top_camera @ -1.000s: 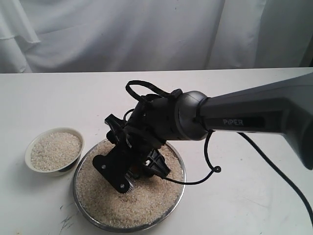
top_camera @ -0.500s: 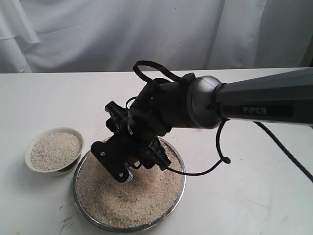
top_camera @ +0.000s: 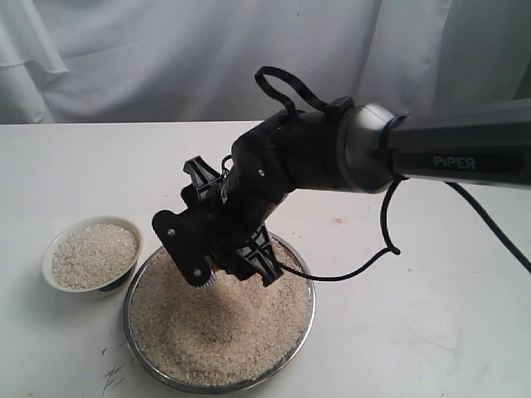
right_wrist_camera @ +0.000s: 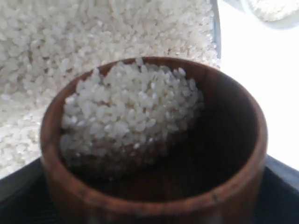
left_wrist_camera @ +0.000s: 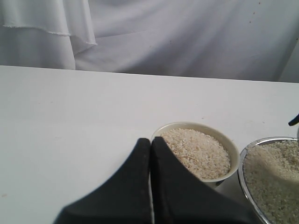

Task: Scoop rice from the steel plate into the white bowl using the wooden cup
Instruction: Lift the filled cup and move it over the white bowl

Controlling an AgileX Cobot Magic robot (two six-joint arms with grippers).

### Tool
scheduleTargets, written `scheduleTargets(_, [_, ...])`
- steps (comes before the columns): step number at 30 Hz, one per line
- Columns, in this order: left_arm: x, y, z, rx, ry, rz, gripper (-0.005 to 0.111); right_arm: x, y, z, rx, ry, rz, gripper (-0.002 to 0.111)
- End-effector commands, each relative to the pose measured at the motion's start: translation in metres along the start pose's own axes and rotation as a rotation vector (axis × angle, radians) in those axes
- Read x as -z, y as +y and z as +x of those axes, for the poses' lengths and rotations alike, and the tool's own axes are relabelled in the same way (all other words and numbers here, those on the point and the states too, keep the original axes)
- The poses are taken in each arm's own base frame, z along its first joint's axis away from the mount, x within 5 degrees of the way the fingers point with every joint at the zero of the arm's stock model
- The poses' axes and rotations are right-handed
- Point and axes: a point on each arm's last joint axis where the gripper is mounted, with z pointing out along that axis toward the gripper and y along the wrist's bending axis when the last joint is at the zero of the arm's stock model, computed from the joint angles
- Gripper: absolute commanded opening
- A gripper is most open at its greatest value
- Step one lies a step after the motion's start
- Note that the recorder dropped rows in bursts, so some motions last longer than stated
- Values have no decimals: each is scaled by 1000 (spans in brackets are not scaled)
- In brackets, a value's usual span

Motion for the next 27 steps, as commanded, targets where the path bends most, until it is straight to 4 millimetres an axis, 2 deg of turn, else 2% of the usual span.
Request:
scheduleTargets(1, [0, 0, 1, 4, -7, 2, 0, 17, -20, -3, -10, -59, 81, 0])
scheduleTargets(6, [0, 0, 1, 4, -7, 2, 0, 15, -34, -6, -15, -88, 118, 0])
scheduleTargets(19, [0, 0, 1, 4, -7, 2, 0, -9, -79, -25, -7, -135, 223, 0])
scheduleTargets(24, [0, 0, 1, 4, -7, 2, 0, -25, -91, -37, 19, -144, 270, 0])
scheduleTargets(27, [0, 0, 1, 4, -7, 2, 0, -41, -96, -52, 128, -122, 339, 0])
